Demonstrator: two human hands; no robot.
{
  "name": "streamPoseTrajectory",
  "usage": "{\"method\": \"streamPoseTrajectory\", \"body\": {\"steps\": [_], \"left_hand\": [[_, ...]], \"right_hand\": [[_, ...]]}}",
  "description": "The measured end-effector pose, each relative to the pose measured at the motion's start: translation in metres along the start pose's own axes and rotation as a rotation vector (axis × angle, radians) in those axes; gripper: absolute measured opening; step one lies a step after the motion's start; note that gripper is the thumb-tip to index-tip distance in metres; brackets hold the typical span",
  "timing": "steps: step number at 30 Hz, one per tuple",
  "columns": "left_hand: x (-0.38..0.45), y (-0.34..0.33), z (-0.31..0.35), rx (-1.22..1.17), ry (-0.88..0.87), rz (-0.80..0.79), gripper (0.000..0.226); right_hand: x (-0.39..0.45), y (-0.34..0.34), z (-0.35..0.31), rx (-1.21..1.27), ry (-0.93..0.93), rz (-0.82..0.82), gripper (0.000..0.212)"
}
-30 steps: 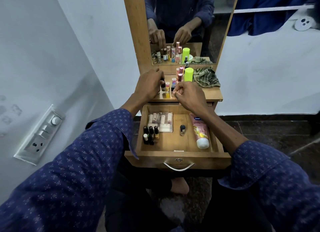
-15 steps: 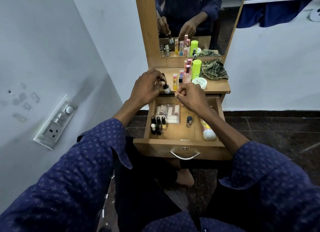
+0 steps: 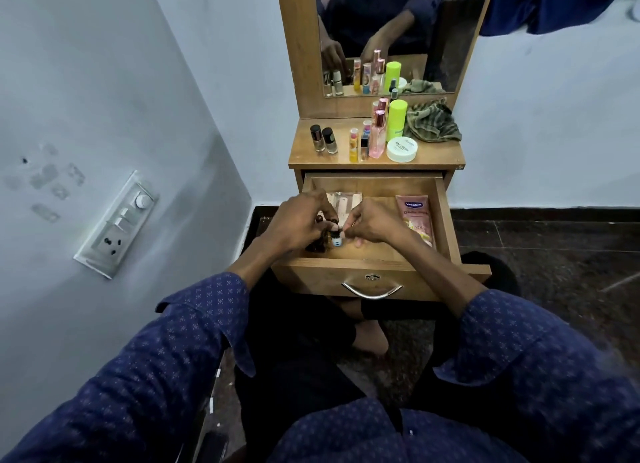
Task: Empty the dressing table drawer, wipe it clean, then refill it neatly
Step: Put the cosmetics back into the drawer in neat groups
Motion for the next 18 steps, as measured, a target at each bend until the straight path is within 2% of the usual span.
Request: {"method": "streamPoseTrajectory", "body": {"steps": [4, 9, 18], "left_hand": [[-0.006, -0.011, 0.003, 0.046, -0.025, -0.055, 0.015], [-0.010, -0.019, 0.002, 0.091, -0.028, -0.090, 0.016], [-0.007, -0.019, -0.001, 0.134, -0.028, -0.092, 0.021]], "right_hand": [[0.006, -0.018, 0.014, 0.132, -0.118, -0.030, 0.010], [0.009, -0.039, 0.022, 0.263, -0.200, -0.056, 0.010], [0.012, -0.045, 0.029, 0.365, -0.194, -0.033, 0.014]]}}
Point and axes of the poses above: each hand's wrist, its own x-axis towards the middle knuckle, its own y-axis out of the back of the hand, z = x × y, the point moved 9 cm from there along x, towards the middle knuckle, and after that the axes turned 8 degrees about x, right-handed, at the moved point
